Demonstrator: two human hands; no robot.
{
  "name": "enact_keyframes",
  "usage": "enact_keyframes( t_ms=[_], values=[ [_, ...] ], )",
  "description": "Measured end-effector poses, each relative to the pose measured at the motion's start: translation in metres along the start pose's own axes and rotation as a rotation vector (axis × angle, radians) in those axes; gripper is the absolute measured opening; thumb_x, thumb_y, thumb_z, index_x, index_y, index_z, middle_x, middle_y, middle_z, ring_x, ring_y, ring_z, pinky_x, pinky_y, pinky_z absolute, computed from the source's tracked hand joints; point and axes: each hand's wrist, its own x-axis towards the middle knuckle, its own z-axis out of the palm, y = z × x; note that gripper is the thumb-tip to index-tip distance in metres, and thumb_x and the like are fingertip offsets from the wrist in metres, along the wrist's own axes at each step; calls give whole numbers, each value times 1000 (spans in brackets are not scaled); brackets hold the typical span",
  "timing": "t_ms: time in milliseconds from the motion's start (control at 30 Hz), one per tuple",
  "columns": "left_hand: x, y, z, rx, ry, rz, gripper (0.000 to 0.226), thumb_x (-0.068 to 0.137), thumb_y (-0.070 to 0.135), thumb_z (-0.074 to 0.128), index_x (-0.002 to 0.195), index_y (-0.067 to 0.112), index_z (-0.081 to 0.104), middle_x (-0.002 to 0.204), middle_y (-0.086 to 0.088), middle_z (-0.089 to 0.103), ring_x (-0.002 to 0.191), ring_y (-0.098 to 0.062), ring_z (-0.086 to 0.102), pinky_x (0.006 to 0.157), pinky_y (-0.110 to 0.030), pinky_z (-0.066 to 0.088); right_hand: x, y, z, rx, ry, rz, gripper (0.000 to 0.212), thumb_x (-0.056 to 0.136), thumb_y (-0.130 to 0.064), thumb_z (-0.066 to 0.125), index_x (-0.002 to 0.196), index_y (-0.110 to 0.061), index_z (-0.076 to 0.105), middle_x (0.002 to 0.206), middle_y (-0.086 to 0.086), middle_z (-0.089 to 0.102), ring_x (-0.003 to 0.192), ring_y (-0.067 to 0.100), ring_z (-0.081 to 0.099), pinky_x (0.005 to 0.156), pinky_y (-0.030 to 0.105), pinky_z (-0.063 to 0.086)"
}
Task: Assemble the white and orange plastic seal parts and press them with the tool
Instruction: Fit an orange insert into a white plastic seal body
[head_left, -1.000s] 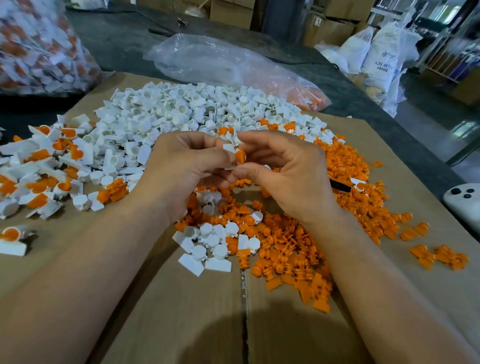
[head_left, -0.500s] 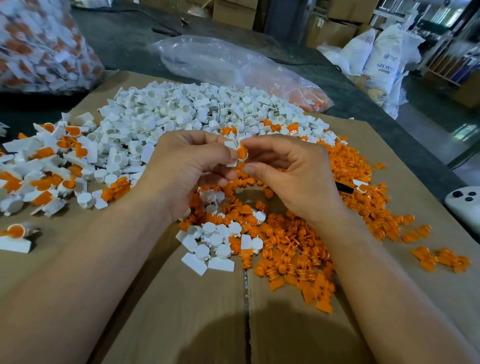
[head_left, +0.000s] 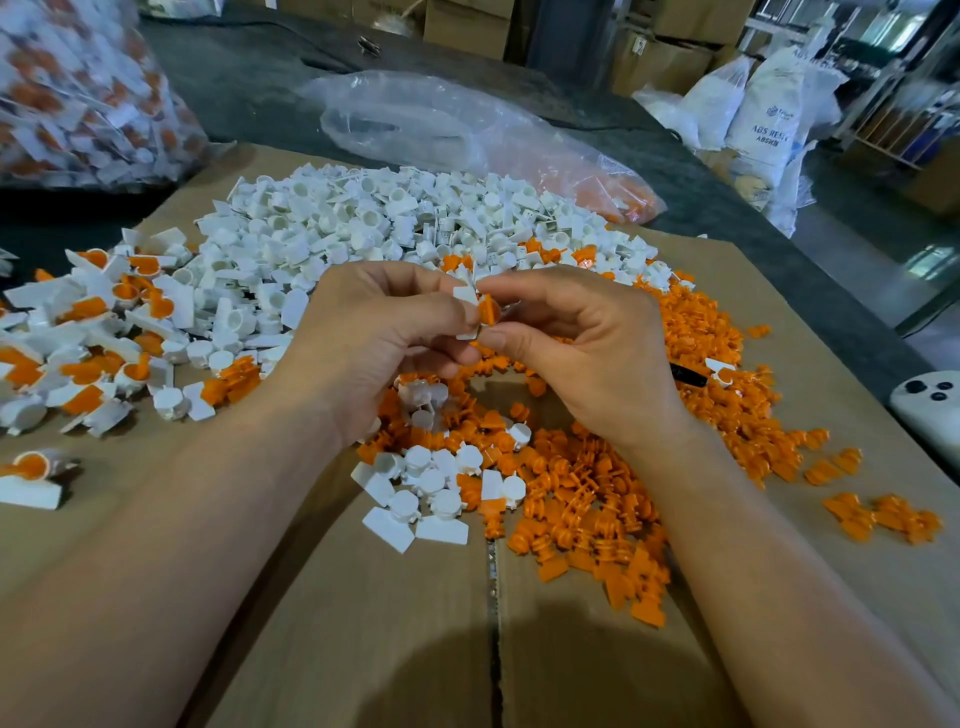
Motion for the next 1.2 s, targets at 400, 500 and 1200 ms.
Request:
enact_keyframes(
  t_ms=[400,500,1200],
  values=[
    [-1,-2,2,31,-10,28,28,71,-10,64,52,11,66,51,-8,63,43,-16,60,42,-18,48,0,1,-2,-114,-5,-82,24,72,-8,72,95,-3,70,85,0,66,78,14,66,72,31,55],
    [-1,-2,2,24,-12,28,30,71,-10,64,51,11,66,51,-8,63,42,-15,60,42,-18,48,0,0,-2,-117,-9,-86,24,72,-7,72,95,-1,70,85,6,69,78,18,67,72,34,56],
    [1,0,0,-24,33,96,30,72,-10,65,53,13,66,50,-3,62,44,-16,61,42,-18,48,11,13,-61,-551,-150,585,34,74,-46,67,99,-22,65,83,-13,59,77,-1,56,71,17,46]
  ],
)
